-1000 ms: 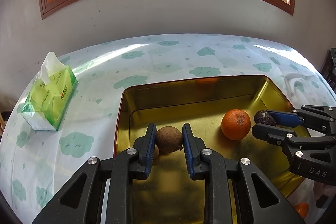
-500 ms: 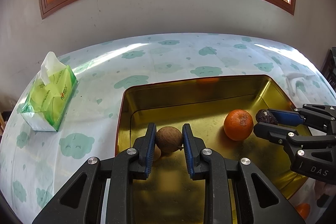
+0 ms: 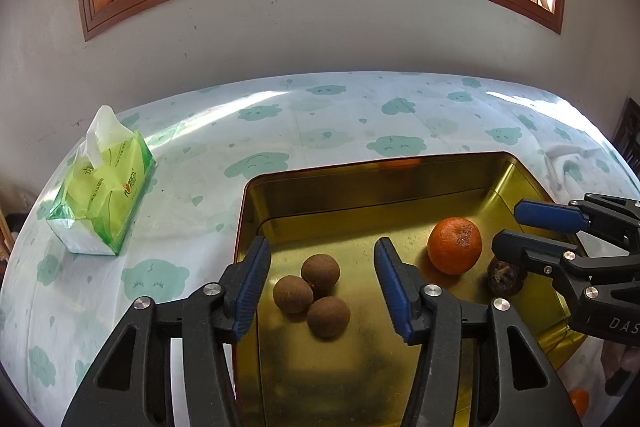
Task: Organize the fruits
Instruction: 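Lower the mangosteen into the tin and open the right tool while the left releases the kiwi, then withdraw both tools back toward the remaining fruits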
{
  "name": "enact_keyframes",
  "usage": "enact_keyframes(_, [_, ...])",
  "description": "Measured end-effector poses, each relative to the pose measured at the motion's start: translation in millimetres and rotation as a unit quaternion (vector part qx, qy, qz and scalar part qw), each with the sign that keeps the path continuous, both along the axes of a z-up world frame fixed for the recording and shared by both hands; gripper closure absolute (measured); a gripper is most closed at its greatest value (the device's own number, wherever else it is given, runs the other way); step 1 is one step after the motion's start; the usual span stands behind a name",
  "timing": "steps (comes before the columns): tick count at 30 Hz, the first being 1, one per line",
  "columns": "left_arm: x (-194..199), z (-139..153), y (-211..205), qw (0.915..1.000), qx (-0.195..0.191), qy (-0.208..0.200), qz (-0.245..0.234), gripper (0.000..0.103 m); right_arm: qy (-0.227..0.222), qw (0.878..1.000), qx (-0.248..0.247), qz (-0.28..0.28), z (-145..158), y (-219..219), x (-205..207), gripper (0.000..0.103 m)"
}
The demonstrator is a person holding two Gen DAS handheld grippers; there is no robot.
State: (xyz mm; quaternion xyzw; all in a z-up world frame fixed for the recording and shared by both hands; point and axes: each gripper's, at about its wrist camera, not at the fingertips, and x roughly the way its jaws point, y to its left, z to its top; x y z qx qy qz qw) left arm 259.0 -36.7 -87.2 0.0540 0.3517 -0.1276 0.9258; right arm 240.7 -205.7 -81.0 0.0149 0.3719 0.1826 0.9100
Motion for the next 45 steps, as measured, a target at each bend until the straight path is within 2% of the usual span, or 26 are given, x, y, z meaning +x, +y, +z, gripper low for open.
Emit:
enact_keyframes(9, [-17.2, 19.7, -0.1, 0.9997, 0.001, -0.023, 0.0, 0.041, -0.029, 0.999, 0.035, 0.002, 23.8, -16.2, -37.5, 0.062])
enact_keyframes(16, [-44.4, 34.6, 16.5, 0.999, -0.01, -0.039, 0.016, 0.036, -0.047, 0.998, 0.037, 0.016, 34.4, -28.3, -88.8, 0.055])
enact_keyframes(18, [-56.9, 35.9, 28.9, 0.9983, -0.021, -0.046, 0.029, 0.034, -0.043, 0.998, 0.041, 0.015, 30.4, -34.8, -104.9, 0.052])
enact_keyframes(20, [-71.2, 33.4, 44.3, 0.9974, -0.035, -0.048, 0.041, 0.031, -0.033, 0.998, 0.045, 0.021, 21.7, -39.1, -119.8, 0.044])
enact_keyframes(25, [-114.0, 13.9, 81.0, 0.9962, -0.055, -0.032, 0.06, 0.031, 0.001, 0.999, 0.025, 0.031, -8.1, -39.6, -149.7, 0.043])
enact_keyframes(30, [-152.7, -11.7, 102.3, 0.9959, -0.072, 0.001, 0.055, 0.031, 0.001, 0.999, -0.005, 0.052, -19.9, -24.7, -155.3, 0.039])
enact_keyframes(34, [-174.8, -19.2, 109.4, 0.9962, -0.077, 0.001, 0.042, 0.031, 0.008, 0.997, -0.019, 0.068, -28.8, -13.6, -149.1, 0.038])
enact_keyframes(36, [-177.2, -20.5, 110.9, 0.9957, -0.087, 0.009, 0.03, 0.031, 0.02, 0.997, -0.029, 0.072, -33.2, -8.8, -145.2, 0.044])
enact_keyframes(37, [-176.8, -20.8, 110.4, 0.9955, -0.091, 0.014, 0.023, 0.031, 0.024, 0.996, -0.033, 0.074, -34.2, -7.3, -143.9, 0.065])
enact_keyframes(40, [-170.9, -19.8, 104.8, 0.9954, -0.093, 0.023, 0.002, 0.031, 0.024, 0.997, -0.032, 0.062, -36.6, -9.2, -145.0, 0.065])
enact_keyframes(45, [-158.9, -17.2, 90.6, 0.9924, -0.101, 0.035, -0.061, 0.031, 0.029, 0.999, 0.007, -0.026, -35.4, -40.7, -135.6, 0.065])
